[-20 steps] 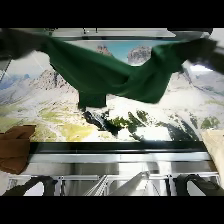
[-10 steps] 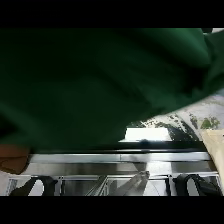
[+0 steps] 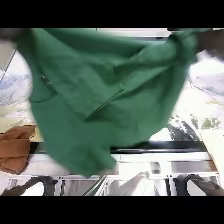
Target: Fold the shirts.
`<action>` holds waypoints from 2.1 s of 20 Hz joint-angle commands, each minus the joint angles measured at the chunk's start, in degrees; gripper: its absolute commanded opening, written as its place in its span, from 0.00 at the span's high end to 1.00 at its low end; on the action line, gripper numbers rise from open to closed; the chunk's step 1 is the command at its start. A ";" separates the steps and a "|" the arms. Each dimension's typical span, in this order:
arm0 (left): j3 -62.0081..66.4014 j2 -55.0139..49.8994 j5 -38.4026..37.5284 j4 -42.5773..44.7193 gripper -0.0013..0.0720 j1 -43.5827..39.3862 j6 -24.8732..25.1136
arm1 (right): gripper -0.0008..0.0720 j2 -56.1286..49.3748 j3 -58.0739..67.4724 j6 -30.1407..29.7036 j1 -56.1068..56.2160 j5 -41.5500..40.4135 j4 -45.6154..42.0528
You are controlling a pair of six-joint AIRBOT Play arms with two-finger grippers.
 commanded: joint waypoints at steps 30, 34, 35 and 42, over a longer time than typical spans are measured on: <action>-54.58 -12.35 2.89 18.49 0.04 -2.12 -7.30 | 0.61 -24.59 -12.94 5.16 -24.17 18.86 -22.58; -50.71 -19.26 3.87 7.63 0.37 -5.11 -0.33 | 0.61 -25.59 -12.94 7.32 -20.17 18.82 -22.58; -48.81 -20.70 3.30 7.72 0.71 -5.11 -0.31 | 0.61 -26.12 -12.94 8.33 -19.80 18.75 -22.58; -41.16 -22.27 -9.05 7.26 0.96 -2.56 -0.39 | 0.45 -33.99 -12.74 4.98 -17.00 15.39 -15.34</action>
